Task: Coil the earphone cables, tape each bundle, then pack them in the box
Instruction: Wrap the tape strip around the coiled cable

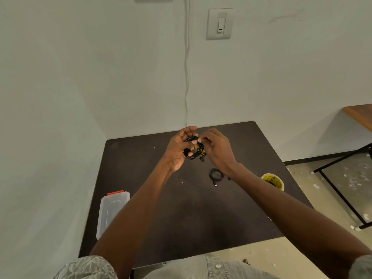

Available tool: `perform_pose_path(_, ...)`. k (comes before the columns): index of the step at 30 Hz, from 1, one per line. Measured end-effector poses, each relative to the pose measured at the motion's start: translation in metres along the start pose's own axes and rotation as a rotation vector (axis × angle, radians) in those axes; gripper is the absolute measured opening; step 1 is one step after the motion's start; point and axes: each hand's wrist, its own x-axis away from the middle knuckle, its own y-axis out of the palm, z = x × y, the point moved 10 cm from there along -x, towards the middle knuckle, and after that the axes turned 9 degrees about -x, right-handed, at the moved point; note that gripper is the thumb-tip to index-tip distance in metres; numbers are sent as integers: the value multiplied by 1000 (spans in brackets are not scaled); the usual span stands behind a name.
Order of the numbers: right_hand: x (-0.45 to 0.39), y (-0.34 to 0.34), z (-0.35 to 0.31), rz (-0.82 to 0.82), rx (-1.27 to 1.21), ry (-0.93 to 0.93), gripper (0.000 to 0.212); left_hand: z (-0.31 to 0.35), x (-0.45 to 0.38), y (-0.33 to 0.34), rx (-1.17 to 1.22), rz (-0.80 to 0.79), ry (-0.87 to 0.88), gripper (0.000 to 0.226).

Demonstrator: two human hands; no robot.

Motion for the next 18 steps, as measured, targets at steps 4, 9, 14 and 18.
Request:
perform_pose_path(4, 0, -2, 5, -14, -27, 60, 9, -4, -2, -3, -51, 33, -21, 40)
perform_pose_path(9, -2, -1, 10, -88, -43, 139, 8, -7, -2, -3, -125, 39, -35, 35)
perform_pose_path(14, -5, 8, 26, -295, -130, 333, 12, -17, -2, -1, -175, 7, -68, 31)
perform_pose_path(18, -9, 13, 33, -403, -227, 419, 12, -21, 1, 0, -175, -4, -88, 31)
